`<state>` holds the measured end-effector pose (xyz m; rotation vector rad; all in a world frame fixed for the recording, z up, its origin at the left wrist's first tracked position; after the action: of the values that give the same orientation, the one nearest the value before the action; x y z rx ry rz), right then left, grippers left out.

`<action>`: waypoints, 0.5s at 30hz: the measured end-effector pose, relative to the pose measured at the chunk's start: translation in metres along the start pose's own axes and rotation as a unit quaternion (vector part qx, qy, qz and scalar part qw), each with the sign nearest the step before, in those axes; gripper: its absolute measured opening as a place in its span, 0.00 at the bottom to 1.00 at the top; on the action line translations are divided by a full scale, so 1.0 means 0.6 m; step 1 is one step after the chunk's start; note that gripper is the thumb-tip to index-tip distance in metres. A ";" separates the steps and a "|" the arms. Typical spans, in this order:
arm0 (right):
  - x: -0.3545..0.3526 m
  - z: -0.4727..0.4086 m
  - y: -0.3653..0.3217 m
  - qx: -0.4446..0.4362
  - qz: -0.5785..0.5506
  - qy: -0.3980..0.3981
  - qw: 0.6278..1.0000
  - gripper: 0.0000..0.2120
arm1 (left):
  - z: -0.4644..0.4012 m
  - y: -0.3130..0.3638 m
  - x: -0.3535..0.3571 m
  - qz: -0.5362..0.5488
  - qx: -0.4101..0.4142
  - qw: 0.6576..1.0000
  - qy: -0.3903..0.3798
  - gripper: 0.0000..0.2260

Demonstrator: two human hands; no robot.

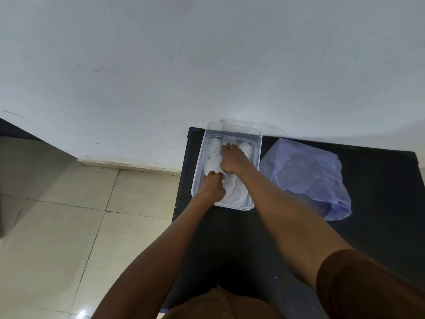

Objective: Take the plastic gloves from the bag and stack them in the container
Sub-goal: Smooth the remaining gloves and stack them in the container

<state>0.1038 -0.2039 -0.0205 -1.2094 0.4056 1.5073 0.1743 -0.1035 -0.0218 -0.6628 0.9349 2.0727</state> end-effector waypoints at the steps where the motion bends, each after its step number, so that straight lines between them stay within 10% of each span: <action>1: 0.001 0.000 0.001 0.000 -0.001 -0.003 1.000 0.27 | 0.001 0.000 0.000 0.000 0.001 1.000 -0.001 0.21; 15: 0.014 0.004 -0.028 -0.111 0.035 -0.040 0.992 0.34 | 0.006 0.001 -0.008 -0.010 -0.004 1.000 -0.001 0.17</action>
<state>0.1184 -0.1919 -0.0205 -1.3138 0.2318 1.6892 0.1759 -0.1031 -0.0164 -0.6718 0.9160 2.0598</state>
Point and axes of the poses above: each hand's wrist, its own z-axis away from the middle knuckle, its own x-axis out of the palm, y = z × x, the point moved 5 cm from there along -z, towards the middle knuckle, and after that the axes turned 9 degrees about -x, right-handed, at the moved point
